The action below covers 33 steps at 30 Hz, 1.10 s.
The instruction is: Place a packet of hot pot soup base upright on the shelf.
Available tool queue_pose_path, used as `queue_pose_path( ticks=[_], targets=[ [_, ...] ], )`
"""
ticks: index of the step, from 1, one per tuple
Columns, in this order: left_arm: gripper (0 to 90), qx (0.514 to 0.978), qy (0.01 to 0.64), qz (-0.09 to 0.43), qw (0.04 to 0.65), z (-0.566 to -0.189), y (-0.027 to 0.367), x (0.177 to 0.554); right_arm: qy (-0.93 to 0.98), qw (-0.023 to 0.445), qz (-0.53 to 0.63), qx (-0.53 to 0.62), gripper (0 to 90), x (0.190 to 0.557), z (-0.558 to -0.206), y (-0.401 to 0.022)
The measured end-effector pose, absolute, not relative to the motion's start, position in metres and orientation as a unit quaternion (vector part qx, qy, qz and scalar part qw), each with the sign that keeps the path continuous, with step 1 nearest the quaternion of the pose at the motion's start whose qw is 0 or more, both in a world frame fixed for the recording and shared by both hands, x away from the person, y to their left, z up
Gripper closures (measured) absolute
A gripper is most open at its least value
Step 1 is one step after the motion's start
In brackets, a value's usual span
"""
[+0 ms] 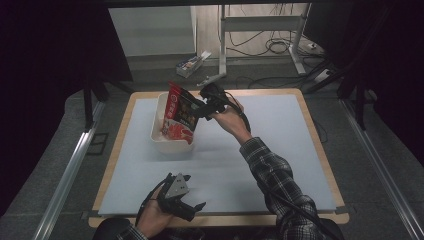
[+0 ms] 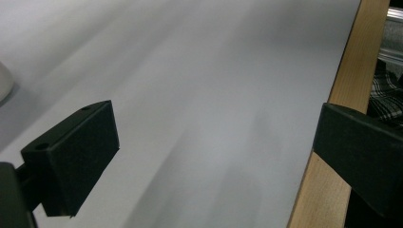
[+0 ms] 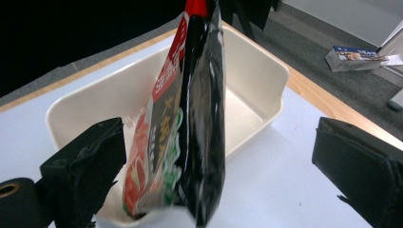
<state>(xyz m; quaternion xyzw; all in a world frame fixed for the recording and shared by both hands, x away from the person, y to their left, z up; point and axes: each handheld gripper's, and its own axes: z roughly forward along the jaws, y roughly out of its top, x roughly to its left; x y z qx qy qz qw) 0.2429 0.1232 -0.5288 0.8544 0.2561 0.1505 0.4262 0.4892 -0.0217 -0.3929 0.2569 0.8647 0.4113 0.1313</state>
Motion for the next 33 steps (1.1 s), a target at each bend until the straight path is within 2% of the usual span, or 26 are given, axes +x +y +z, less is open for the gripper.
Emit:
queue_pose_path(
  ticks=[33],
  targets=[
    [4.1,0.845,0.277,0.133,0.438,-0.526,0.127,0.244,0.878,0.129,0.394,0.239,3.7,0.452,-0.422,-0.073]
  ],
)
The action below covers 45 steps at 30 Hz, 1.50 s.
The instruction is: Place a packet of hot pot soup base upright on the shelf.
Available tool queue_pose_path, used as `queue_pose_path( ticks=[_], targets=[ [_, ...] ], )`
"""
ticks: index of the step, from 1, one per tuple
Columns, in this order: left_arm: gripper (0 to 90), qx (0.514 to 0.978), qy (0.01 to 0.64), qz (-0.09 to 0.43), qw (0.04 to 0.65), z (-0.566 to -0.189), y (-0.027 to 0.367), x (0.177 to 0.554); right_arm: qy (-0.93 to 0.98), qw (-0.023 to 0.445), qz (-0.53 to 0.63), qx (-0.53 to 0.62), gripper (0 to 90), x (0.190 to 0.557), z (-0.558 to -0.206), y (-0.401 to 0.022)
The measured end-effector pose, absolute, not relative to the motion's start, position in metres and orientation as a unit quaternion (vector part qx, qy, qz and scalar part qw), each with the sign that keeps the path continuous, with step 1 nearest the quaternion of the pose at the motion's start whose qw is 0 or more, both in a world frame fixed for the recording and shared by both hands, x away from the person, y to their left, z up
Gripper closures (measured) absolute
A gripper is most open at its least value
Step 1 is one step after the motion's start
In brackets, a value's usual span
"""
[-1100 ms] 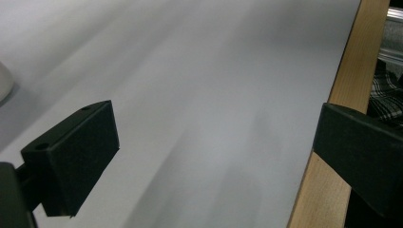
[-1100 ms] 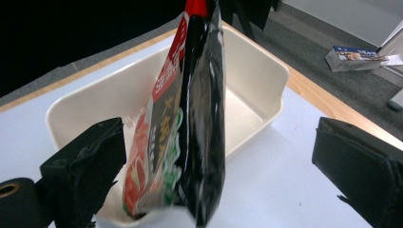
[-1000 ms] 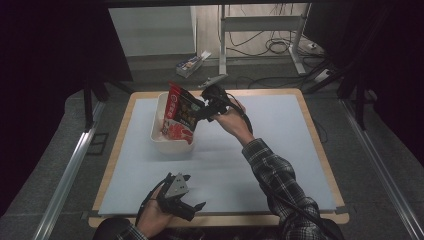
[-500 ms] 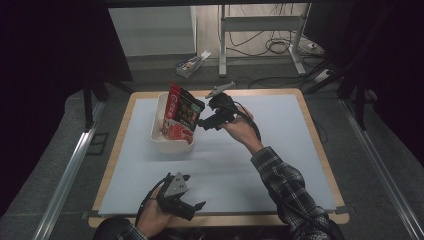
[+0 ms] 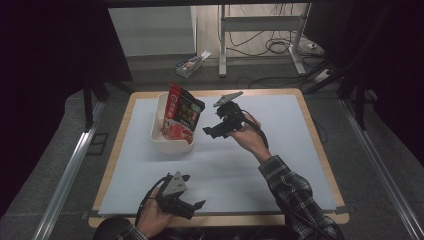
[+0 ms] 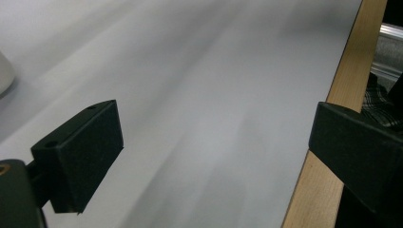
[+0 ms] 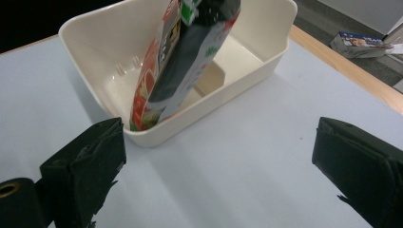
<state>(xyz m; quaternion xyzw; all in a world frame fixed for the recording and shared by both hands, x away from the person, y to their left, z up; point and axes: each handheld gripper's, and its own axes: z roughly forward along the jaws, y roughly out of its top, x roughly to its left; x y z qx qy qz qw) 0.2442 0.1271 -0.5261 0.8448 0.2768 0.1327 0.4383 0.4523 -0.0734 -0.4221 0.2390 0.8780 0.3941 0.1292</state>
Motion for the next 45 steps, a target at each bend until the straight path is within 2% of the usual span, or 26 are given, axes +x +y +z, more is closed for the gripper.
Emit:
queue_pose_path(
  ticks=[15,21,27,45],
  targets=[
    [5.0,0.852,0.282,0.114,0.426,-0.527,0.126,0.245,0.874,0.136,0.397,0.245,0.0,0.427,-0.433,-0.109],
    [4.7,0.853,0.277,0.123,0.425,-0.526,0.125,0.245,0.87,0.144,0.396,0.256,0.0,0.417,-0.437,-0.124],
    [3.9,0.85,0.277,0.136,0.427,-0.526,0.126,0.244,0.87,0.13,0.396,0.262,0.0,0.406,-0.443,-0.14],
    [2.3,0.851,0.279,0.158,0.417,-0.525,0.129,0.244,0.857,0.152,0.4,0.287,0.0,0.371,-0.458,-0.191]
  ],
)
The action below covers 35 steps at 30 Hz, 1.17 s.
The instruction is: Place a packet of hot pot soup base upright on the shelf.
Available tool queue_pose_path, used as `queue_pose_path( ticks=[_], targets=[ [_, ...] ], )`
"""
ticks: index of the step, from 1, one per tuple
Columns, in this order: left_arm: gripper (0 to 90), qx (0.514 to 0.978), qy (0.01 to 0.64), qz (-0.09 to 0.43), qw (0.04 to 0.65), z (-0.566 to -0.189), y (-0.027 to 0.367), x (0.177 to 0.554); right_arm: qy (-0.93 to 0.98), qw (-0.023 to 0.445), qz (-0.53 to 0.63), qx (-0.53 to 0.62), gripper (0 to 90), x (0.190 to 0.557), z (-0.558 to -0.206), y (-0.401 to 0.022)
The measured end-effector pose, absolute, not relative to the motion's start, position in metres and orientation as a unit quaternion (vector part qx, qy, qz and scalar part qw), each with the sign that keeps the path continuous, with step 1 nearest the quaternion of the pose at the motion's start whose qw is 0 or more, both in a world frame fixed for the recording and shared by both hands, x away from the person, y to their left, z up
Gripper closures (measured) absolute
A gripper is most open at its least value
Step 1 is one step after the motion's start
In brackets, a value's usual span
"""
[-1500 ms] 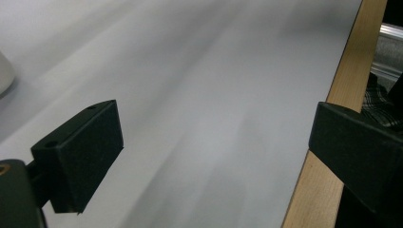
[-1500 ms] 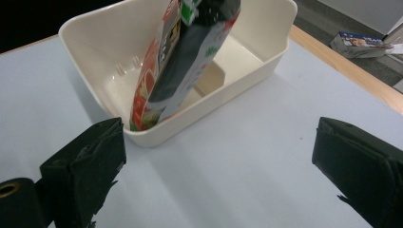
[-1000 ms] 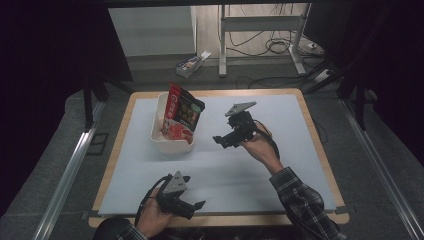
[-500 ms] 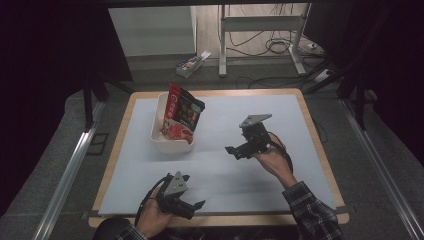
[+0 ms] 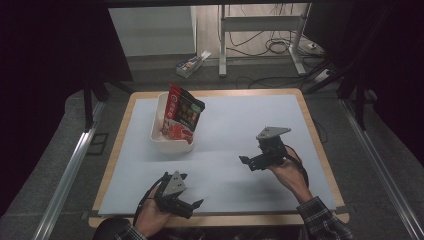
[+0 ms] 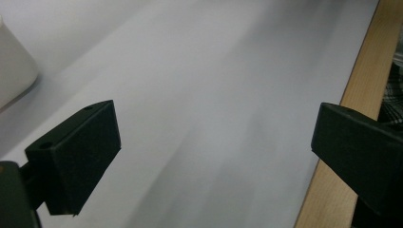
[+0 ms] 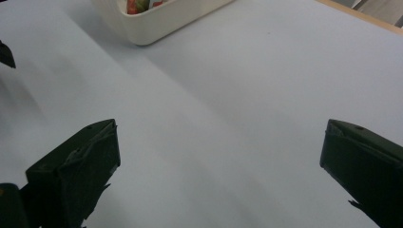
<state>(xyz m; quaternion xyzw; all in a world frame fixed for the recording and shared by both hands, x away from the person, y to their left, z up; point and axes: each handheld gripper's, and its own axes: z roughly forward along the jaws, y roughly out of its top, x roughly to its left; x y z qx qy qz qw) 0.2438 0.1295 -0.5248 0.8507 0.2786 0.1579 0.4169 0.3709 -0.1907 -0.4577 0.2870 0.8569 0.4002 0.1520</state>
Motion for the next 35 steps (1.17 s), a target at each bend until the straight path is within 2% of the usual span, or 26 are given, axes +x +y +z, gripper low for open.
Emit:
queue_pose_path(
  ticks=[22,35],
  targets=[
    [2.4,0.859,0.28,0.187,0.386,-0.525,0.135,0.246,0.855,0.173,0.371,0.318,0.0,0.327,-0.489,-0.232],
    [2.4,0.861,0.281,0.19,0.379,-0.527,0.135,0.247,0.856,0.176,0.357,0.329,0.0,0.326,-0.502,-0.242]
  ],
)
